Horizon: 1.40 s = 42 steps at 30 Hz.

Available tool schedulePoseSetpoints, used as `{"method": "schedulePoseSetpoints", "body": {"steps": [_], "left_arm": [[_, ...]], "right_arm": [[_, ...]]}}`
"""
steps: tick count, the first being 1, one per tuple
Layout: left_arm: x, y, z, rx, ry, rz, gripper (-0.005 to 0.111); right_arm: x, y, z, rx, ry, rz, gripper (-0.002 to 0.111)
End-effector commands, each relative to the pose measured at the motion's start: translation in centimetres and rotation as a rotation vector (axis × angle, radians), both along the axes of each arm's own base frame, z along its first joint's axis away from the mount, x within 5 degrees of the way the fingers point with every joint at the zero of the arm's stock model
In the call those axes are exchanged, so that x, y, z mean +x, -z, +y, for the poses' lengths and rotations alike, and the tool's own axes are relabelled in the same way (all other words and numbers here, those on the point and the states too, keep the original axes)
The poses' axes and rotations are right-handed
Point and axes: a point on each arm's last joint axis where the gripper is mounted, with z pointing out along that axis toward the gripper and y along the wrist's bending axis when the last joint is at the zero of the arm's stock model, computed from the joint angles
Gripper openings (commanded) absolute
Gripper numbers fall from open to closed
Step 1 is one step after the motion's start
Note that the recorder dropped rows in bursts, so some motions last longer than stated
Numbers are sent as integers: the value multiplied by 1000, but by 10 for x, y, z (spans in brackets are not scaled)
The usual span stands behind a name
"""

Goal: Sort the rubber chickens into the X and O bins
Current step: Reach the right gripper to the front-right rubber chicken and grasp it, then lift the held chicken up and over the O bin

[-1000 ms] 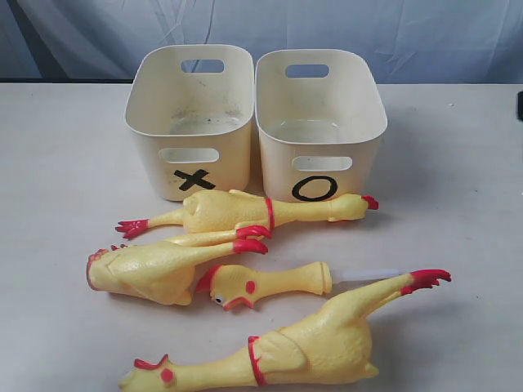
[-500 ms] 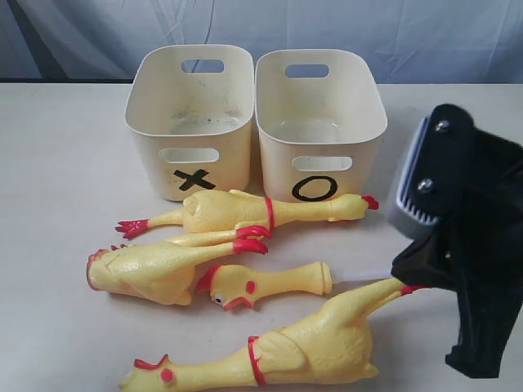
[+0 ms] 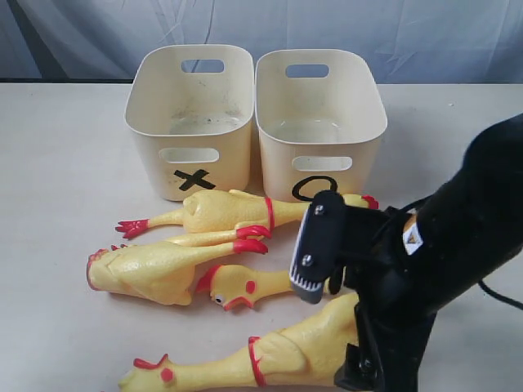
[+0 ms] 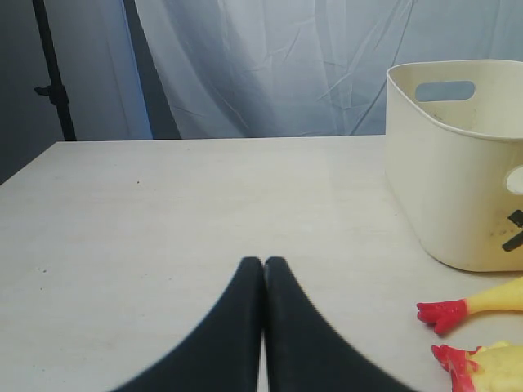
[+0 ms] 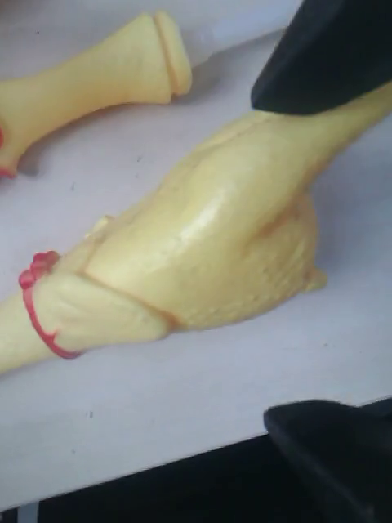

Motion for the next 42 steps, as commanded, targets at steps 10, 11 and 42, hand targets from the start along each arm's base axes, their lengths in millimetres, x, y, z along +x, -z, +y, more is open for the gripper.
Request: {"method": "schedulePoseSetpoints", "body": {"steps": [10, 11, 42], "left_arm": [[0, -1, 0, -3, 3, -11, 0], [0, -1, 0, -3, 3, -11, 0], [0, -1, 0, -3, 3, -11, 0]], "right_arm": [[1, 50, 34, -93, -293, -44, 61], [1, 55, 34, -108, -296, -30, 61], [-8, -36, 60, 138, -290, 113, -1]]}}
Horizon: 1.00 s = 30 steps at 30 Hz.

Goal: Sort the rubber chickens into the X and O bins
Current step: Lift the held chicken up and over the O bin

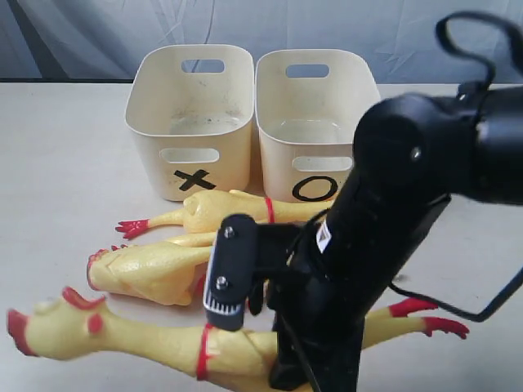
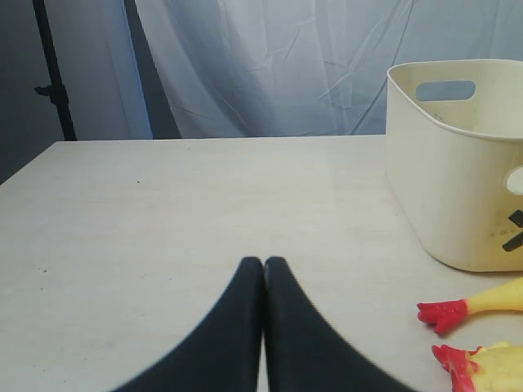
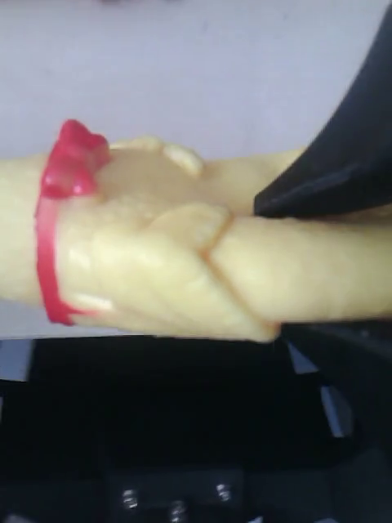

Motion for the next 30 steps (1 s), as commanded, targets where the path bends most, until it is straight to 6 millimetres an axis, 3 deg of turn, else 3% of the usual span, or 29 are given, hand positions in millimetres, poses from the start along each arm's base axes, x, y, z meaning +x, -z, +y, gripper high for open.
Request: {"method": "schedulePoseSetpoints", "body": {"steps": [1, 4, 5, 8, 10, 12, 16, 19, 25, 30], "left_arm": [[0, -1, 0, -3, 3, -11, 0], [0, -1, 0, -3, 3, -11, 0], [0, -1, 0, -3, 3, -11, 0], [0, -1, 0, -3, 3, -11, 0], [0, -1, 0, -3, 3, -11, 0], [0, -1, 0, -3, 3, -11, 0], [0, -1, 0, -3, 3, -11, 0], [0, -1, 0, -3, 3, -11, 0], [0, -1, 0, -3, 3, -11, 0], [0, -1, 0, -3, 3, -11, 0]], "right_arm": [[-1, -46, 4, 130, -29, -65, -1], [4, -71, 9, 210, -23, -132, -1], [10, -89, 15, 286, -1, -205, -1], [32, -119, 29, 468, 99, -421, -1], [58, -141, 33, 665, 326, -620, -1], [81, -150, 23, 761, 523, -669, -1], [136, -142, -13, 756, 790, -721, -1], [163, -135, -30, 788, 952, -748, -1], [191, -121, -35, 873, 1149, -838, -1], [212, -86, -28, 814, 1171, -888, -1]]}}
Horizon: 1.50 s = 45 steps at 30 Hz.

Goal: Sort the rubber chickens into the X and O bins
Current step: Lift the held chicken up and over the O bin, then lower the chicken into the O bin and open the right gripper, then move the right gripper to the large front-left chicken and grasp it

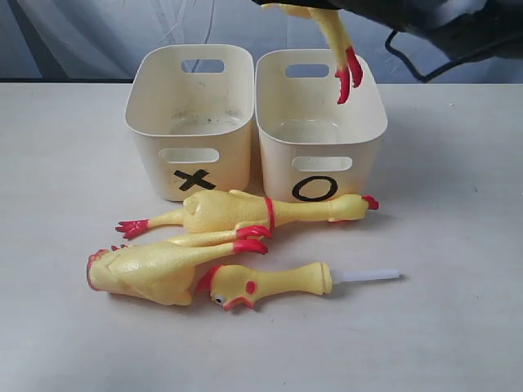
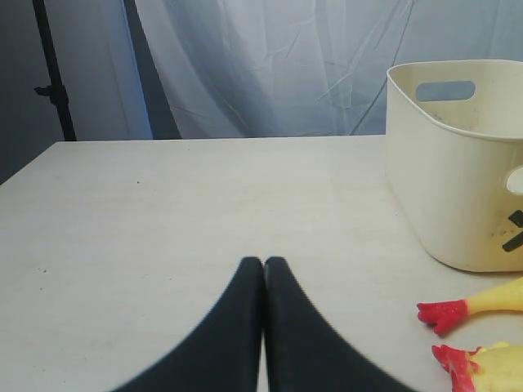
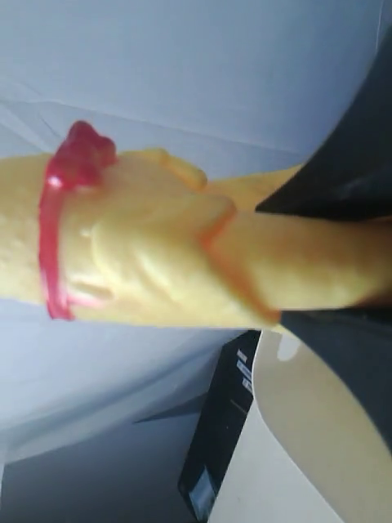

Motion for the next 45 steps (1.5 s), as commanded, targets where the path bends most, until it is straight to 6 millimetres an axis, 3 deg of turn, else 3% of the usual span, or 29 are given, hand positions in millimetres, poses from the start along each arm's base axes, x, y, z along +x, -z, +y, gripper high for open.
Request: {"method": "schedulePoseSetpoints", "body": {"steps": [1, 7, 11, 15, 17, 23, 25, 27, 30, 33, 35, 39, 45], "left_arm": [[0, -1, 0, -3, 3, -11, 0], [0, -1, 0, -3, 3, -11, 0], [0, -1, 0, -3, 3, -11, 0], [0, -1, 0, -3, 3, -11, 0], [0, -1, 0, -3, 3, -11, 0], [0, -1, 0, -3, 3, -11, 0], [0, -1, 0, -3, 3, -11, 0], [0, -1, 0, -3, 3, -11, 0], [0, -1, 0, -3, 3, -11, 0], [0, -1, 0, -3, 3, -11, 0], [0, -1, 0, -3, 3, -11, 0], [0, -1, 0, -3, 3, -11, 0], [0, -1, 0, -3, 3, -11, 0]], "right_arm": [[20, 25, 3, -21, 69, -25, -1], [46, 76, 3, 63, 250, -53, -1], [53, 102, 5, 71, 275, -24, -1], [55, 112, 6, 71, 279, 1, 2], [55, 111, 6, 81, 279, 2, 11], [50, 94, 5, 103, 261, 7, 70], [47, 85, 5, 95, 244, 21, 81], [42, 75, 3, 42, 224, 31, 80], [29, 64, 1, -156, 131, 27, 70], [5, 62, 8, -423, -157, 70, 60], [-14, 60, 13, -511, -367, 120, 55], [-42, 62, 20, -538, -642, 246, 53], [-57, 77, 28, -610, -820, 318, 59]]}}
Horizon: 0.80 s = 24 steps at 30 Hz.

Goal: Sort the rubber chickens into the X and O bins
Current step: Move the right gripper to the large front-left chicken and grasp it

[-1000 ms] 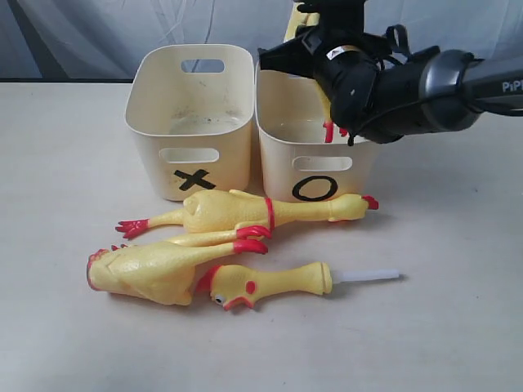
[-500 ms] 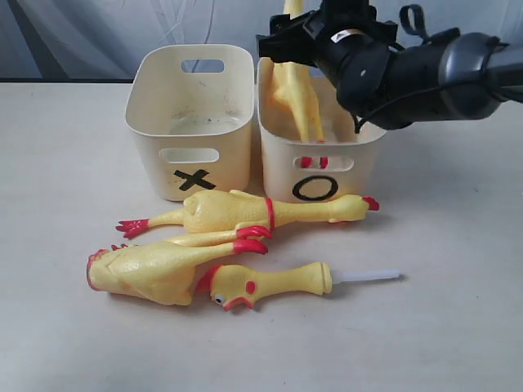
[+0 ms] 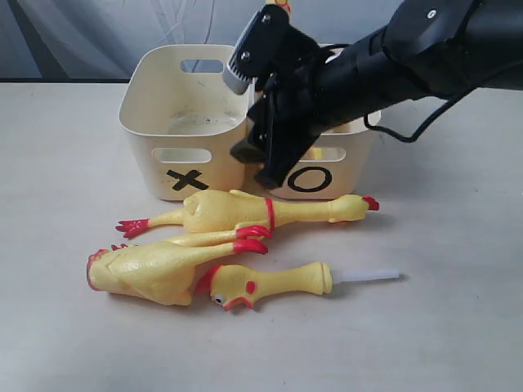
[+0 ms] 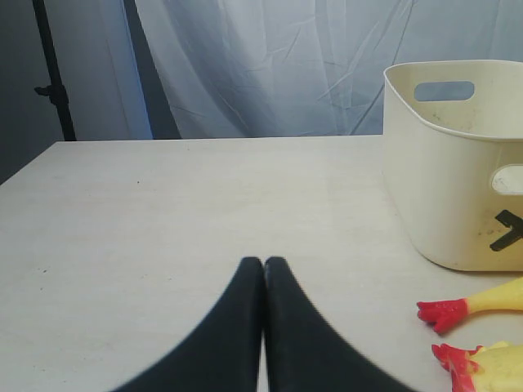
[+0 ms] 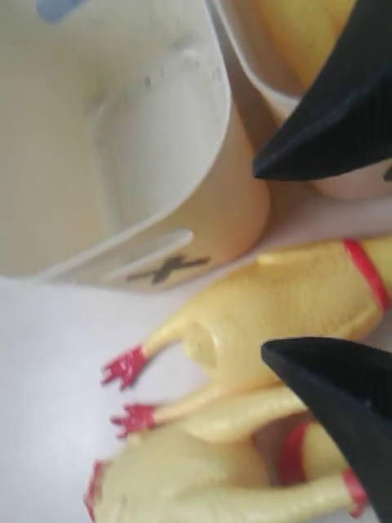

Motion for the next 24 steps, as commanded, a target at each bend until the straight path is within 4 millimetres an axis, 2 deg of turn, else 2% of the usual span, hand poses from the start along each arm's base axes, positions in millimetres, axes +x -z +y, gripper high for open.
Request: {"method": "schedulePoseSetpoints", "body": {"steps": [1, 6, 12, 15, 20, 24], "left_arm": [[0, -1, 0, -3, 3, -11, 0], [0, -1, 0, -3, 3, -11, 0], [0, -1, 0, -3, 3, -11, 0], [0, -1, 0, -3, 3, -11, 0], [0, -1, 0, -3, 3, -11, 0], [0, -1, 0, -3, 3, -11, 0]], "right_arm": [[-11, 10, 8, -52, -103, 38, 60], [-28, 25, 37, -84, -195, 31, 61], [-60, 46, 78, -190, -382, -109, 66], [-73, 53, 94, -200, -421, -157, 65], [-86, 65, 111, -210, -455, -205, 65], [-88, 81, 115, -237, -465, -183, 65]]}}
